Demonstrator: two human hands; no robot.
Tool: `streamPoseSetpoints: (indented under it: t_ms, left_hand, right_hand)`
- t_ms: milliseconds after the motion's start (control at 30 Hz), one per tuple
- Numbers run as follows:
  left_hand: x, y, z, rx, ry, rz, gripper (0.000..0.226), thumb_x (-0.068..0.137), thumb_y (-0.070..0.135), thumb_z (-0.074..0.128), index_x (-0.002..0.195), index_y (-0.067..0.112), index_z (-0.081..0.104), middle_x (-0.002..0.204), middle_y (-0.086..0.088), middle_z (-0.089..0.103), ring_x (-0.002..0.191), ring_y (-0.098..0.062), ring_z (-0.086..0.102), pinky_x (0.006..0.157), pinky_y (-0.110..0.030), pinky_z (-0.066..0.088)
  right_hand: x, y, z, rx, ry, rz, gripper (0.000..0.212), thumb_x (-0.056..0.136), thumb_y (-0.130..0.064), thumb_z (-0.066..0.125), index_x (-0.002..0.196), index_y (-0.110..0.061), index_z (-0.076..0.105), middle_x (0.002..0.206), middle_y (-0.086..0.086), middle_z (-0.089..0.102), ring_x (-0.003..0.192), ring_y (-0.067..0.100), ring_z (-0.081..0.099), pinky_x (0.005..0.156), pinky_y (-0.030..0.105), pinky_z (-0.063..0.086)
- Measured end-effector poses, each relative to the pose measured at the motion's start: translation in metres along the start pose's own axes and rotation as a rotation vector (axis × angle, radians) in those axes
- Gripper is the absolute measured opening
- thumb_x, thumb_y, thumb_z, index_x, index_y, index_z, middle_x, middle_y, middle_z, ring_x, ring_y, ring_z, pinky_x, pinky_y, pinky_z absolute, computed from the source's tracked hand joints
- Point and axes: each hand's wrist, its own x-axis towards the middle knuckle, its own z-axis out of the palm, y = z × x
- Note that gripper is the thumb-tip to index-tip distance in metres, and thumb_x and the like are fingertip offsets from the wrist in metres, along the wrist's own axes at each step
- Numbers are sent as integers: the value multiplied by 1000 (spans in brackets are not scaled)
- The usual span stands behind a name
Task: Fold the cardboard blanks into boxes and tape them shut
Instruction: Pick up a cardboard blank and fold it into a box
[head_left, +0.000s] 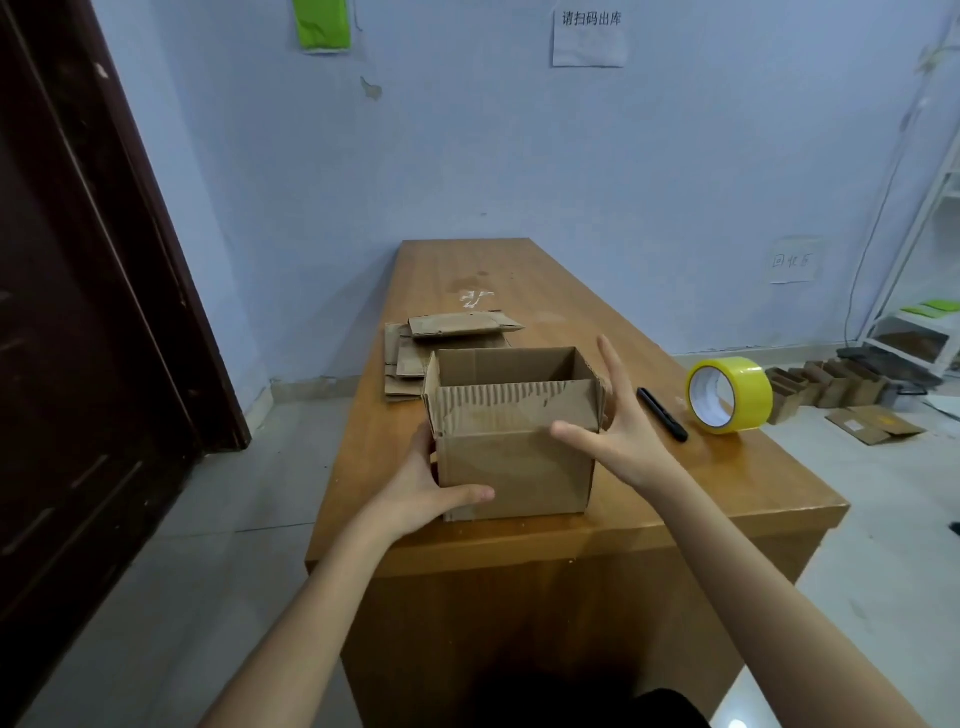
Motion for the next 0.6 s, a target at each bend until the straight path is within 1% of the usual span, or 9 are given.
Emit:
streamPoseSetpoints:
  t_ms: [67,200,233,300,333,400,500,567,600]
  left_hand:
    - [-2,3,-2,19,-31,-10,110,56,45,81,144,25,18,145,1,37,130,-16,39,105,-30,36]
    - [-12,25,-18,59,-28,49,117,57,68,73,147,36,5,154,6,22,135,-12,32,108,-36,34]
    - [-17,38,-23,-16,59,122,108,61,73,66,146,43,6,152,12,21,132,-3,32,106,-34,35]
    - [-19,62,-29,-150,275,312,61,82,62,53,136,43,32,138,20,37,110,23,39,91,-13,39]
    - [-15,71,-31,-114,357,366,34,91,47,51,124,38,48,128,20,47,101,24,45,80,-5,38]
    - [1,80,-32,132,368,329,12,94,34,51,99,32,62,117,13,54,98,9,51,78,-11,37]
    - [22,77,-29,388,223,177,16,95,32,47,99,30,63,126,4,48,87,-2,48,74,-21,35]
    - [21,82,-30,286,159,132,28,95,32,44,118,25,59,122,6,49,79,3,46,67,-19,38]
    - [18,84,-32,219,109,114,36,95,33,44,129,24,53,123,7,49,85,2,47,71,-20,39]
  right_hand:
    - [-1,-4,8,4,83,-57,113,61,-61,76,150,-38,9,116,-60,26,108,-33,33,84,-4,36]
    - [2,-1,13,-11,84,-98,97,70,-38,78,147,-38,18,130,-37,27,109,-32,32,84,-6,34]
    - [3,0,13,-22,73,-100,95,70,-38,77,145,-40,19,131,-36,27,110,-31,32,85,-5,34]
    - [4,2,12,-26,59,-85,93,69,-40,75,143,-46,18,131,-36,27,111,-29,33,87,-4,35]
    - [4,2,12,-22,57,-83,92,69,-40,75,142,-47,18,131,-37,27,111,-29,33,87,-4,35]
    - [4,2,12,-19,59,-95,92,69,-41,75,140,-49,18,131,-36,28,112,-28,33,88,-4,34]
    - [4,2,12,-7,66,-100,93,68,-44,76,141,-48,18,132,-37,26,112,-29,32,89,-4,33]
    - [4,3,12,1,54,-101,98,63,-54,77,141,-51,17,137,-31,29,120,-20,34,96,5,36]
    - [5,4,12,6,41,-94,100,60,-61,76,140,-53,16,141,-26,30,125,-13,35,100,12,37]
